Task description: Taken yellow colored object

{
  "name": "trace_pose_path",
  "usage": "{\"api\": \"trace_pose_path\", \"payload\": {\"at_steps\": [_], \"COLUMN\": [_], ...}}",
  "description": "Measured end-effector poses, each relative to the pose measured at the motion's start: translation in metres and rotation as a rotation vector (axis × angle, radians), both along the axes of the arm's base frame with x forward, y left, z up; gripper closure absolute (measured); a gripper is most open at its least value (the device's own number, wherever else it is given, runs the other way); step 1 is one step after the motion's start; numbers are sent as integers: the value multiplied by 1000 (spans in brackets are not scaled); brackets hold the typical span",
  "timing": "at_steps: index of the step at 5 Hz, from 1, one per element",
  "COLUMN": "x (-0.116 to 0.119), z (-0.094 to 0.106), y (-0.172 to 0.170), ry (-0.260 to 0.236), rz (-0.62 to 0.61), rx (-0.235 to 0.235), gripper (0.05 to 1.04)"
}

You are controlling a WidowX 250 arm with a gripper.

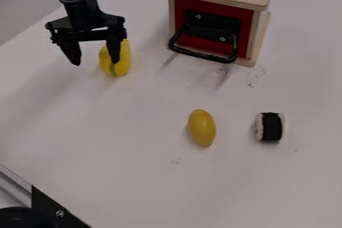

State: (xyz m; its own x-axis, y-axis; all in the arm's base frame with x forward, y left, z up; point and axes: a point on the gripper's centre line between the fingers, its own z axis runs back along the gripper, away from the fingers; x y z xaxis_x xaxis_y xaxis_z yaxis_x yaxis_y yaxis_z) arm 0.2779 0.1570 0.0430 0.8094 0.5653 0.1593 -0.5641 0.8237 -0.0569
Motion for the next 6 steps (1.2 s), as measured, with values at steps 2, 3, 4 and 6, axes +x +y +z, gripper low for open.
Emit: {"api": "trace_pose_path", "payload": {"at_steps": [2,3,4,6], "x": [16,17,20,33], "z": [11,12,14,13], "y": [6,1,-1,1], "ry": [-23,-22,-22,-36], "rz": [3,5,49,139], "rx": [-8,-29,-20,19], "gripper": [88,88,88,88]}}
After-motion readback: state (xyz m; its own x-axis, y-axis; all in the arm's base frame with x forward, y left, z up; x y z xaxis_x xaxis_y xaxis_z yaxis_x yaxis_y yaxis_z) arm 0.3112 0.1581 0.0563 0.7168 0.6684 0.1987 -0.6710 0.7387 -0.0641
